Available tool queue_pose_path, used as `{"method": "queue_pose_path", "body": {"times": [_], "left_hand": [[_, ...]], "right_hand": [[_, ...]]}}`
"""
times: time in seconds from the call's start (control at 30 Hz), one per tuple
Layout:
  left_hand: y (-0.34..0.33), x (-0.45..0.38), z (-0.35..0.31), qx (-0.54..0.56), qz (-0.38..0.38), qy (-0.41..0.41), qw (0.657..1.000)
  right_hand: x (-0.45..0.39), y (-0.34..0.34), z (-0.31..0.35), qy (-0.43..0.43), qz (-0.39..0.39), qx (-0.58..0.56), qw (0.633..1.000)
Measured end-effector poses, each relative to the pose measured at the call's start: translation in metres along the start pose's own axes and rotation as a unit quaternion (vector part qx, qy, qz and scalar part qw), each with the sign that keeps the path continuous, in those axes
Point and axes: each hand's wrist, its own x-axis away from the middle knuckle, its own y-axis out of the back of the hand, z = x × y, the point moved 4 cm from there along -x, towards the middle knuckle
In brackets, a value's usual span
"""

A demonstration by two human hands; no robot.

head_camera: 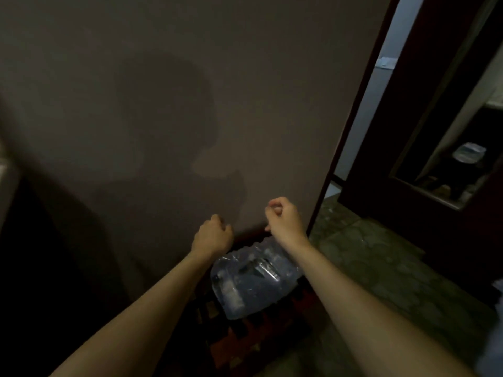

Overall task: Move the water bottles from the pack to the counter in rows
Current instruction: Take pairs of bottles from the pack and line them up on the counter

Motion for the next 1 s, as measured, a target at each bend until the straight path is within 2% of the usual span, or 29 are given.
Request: {"method": "queue_pose_path", "body": {"times": [0.2, 0.4, 0.6, 0.83, 1.0], "left_hand": [[-0.081, -0.074, -0.006, 0.049, 0.049, 0.037, 0.997], [-0.146, -0.119, 0.02, 0.032, 0.114, 0.08, 0.99], [-0.197, -0.14, 0.056, 0.068, 0.149, 0.13, 0.978], [-0.253, -0.157, 0.065, 0.112, 0.201, 0.169, 0.958], [-0.301, -0.174, 0.072, 0.131, 0.209, 0.243, 0.938]], "right_hand": [[-0.064, -0.015, -0.081, -0.094, 0.049, 0.034, 0.994], [-0.109, -0.041, -0.158, -0.17, 0.11, 0.076, 0.976], [-0.122, -0.073, -0.218, -0.247, 0.222, 0.122, 0.935], [-0.136, -0.115, -0.274, -0.269, 0.327, 0.178, 0.888], [-0.147, -0.144, -0.317, -0.299, 0.377, 0.148, 0.864]]}}
